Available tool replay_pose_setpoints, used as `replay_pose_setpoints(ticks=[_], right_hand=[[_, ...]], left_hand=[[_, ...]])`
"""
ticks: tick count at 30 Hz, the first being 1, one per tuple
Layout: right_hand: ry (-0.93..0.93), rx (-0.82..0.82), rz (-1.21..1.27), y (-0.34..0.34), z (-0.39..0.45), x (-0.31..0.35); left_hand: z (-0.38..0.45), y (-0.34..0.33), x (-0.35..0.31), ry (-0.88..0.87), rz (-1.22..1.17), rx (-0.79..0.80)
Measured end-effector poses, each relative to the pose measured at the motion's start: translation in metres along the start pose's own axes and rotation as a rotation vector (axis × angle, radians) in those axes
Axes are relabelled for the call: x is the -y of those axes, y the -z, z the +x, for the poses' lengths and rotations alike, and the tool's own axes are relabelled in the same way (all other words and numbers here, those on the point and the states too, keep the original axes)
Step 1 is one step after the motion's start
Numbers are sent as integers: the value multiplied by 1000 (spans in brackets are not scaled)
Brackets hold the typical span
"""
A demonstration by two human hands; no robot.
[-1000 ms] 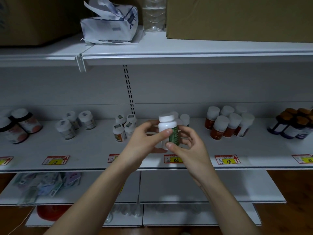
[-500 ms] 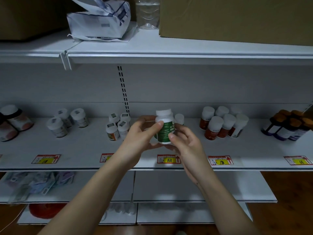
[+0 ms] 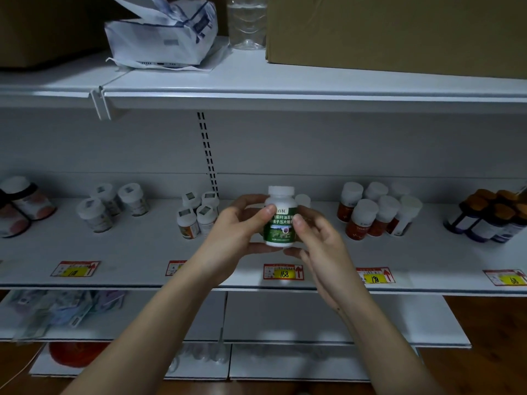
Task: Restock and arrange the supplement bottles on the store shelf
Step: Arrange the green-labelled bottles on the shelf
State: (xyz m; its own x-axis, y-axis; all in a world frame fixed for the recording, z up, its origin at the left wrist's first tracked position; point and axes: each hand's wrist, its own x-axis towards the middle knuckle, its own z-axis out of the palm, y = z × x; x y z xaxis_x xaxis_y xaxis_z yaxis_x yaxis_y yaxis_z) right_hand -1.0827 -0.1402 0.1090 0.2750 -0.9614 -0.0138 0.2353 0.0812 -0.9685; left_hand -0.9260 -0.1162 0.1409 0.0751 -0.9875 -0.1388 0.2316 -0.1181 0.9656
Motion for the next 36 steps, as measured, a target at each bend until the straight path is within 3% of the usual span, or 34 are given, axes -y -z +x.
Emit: replay_pose_setpoints(ticks=[13, 23, 36], right_hand=[[86, 69, 15, -7, 1, 3], [287, 158, -122, 1, 5, 18], [394, 227, -36, 0, 8, 37]], left_hand=[[-6, 10, -13, -66, 126, 1], [-8, 20, -23, -276, 246, 128], [-13, 20, -40, -414, 275, 182]])
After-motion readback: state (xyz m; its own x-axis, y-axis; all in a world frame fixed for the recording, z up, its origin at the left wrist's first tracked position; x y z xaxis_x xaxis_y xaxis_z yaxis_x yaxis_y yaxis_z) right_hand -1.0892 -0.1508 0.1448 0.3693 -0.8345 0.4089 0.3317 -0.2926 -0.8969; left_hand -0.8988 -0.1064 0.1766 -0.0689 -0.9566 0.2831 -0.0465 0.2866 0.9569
